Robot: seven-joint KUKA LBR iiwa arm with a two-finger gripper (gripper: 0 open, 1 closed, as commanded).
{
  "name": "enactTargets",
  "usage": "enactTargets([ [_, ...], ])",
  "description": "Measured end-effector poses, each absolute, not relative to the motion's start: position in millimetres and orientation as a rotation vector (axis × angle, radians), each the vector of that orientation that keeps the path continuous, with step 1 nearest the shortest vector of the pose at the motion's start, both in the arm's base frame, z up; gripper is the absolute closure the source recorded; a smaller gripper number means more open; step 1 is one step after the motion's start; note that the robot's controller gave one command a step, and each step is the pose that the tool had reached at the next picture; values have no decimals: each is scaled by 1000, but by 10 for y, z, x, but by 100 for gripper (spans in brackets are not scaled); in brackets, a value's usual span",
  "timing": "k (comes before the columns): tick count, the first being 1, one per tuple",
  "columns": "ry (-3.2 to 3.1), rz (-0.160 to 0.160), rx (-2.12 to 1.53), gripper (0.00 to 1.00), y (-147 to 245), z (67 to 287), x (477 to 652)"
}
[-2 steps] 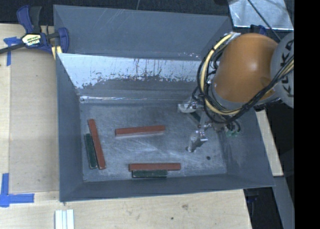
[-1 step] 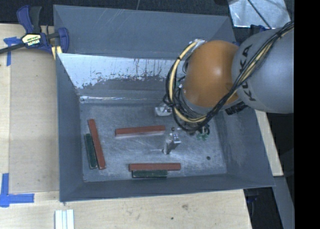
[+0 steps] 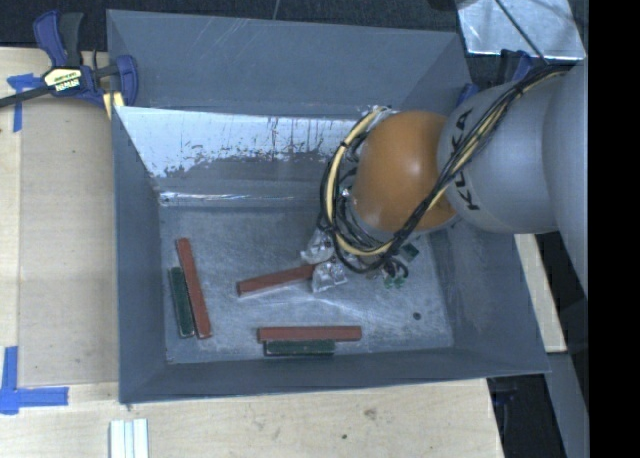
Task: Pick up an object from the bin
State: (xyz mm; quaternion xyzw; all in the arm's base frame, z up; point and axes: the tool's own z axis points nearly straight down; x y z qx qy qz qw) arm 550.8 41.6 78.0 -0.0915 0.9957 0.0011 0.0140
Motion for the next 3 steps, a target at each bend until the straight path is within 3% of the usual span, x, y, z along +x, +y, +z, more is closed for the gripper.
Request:
enactTargets([
  [2, 3107, 3, -285, 100, 414, 810, 5490],
  [3, 3112, -1, -363, 100, 477, 1138, 5423],
])
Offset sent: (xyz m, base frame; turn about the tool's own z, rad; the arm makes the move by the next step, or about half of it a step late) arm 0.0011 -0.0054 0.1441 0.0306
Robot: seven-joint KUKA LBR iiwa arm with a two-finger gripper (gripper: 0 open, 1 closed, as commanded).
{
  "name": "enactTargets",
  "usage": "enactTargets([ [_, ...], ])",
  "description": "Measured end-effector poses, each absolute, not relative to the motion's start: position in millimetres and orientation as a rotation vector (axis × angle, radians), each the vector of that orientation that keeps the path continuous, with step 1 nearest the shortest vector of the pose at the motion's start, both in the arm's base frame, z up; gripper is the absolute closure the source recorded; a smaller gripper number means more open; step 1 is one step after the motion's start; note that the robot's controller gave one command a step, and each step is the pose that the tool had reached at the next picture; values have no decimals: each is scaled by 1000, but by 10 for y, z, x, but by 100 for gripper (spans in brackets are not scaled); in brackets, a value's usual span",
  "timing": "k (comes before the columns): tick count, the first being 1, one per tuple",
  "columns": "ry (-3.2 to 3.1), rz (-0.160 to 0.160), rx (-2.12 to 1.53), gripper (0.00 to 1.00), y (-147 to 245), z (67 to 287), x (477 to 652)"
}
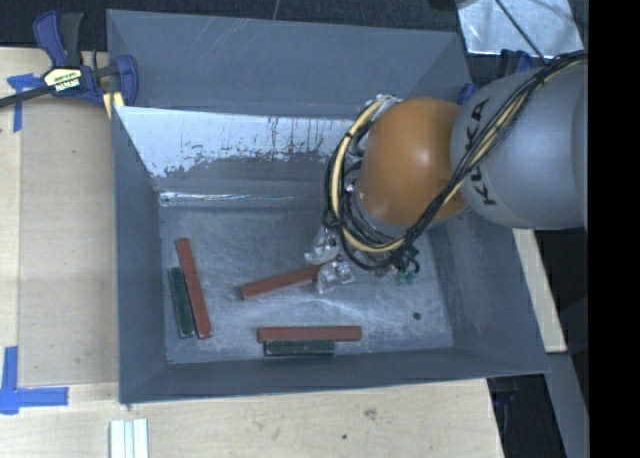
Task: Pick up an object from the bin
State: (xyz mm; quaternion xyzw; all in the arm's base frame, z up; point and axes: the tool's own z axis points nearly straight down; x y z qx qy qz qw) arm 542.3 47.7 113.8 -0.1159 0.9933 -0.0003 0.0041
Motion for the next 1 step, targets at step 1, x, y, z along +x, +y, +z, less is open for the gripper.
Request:
enactTargets([
  [1, 3058, -3, -676, 100, 300, 2798, 5316],
])
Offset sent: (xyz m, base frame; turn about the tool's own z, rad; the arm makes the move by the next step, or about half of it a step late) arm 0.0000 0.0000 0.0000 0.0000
